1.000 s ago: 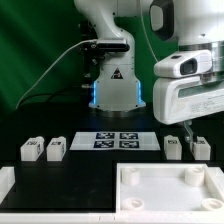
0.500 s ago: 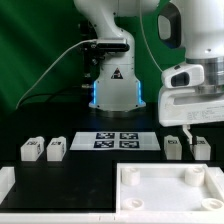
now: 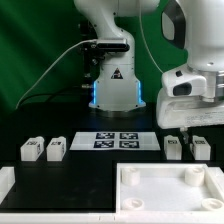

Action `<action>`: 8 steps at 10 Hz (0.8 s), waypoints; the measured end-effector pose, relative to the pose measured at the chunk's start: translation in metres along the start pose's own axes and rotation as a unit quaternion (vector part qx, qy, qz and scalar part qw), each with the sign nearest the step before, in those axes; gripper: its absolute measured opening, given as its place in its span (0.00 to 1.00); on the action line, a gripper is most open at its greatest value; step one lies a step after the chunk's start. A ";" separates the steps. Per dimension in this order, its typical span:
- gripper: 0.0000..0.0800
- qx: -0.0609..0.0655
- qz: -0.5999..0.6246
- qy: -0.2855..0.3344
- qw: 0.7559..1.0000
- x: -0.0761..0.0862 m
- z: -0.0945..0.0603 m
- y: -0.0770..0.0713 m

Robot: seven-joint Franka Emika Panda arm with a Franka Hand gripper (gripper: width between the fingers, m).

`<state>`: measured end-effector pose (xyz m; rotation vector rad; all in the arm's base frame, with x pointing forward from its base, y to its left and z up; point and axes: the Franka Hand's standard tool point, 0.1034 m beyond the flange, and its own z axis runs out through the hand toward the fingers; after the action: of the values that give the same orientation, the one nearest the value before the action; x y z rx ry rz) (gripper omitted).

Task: Assemble one leg

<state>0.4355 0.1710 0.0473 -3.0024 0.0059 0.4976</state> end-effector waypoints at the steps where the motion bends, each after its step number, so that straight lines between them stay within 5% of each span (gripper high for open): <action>1: 0.81 -0.001 -0.002 -0.040 0.999 0.001 0.001 0.000; 4: 0.81 -0.016 0.012 -0.202 0.979 -0.021 0.017 -0.001; 5: 0.81 -0.015 0.014 -0.235 0.972 -0.017 0.020 -0.002; 8: 0.81 -0.013 0.013 -0.230 0.973 -0.013 0.022 -0.003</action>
Offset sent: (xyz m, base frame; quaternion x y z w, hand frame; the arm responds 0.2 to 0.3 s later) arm -0.0231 0.0024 -0.0164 -0.0422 -0.3025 0.0575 0.9505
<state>0.4166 0.1762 0.0314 -2.8369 0.0051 1.1883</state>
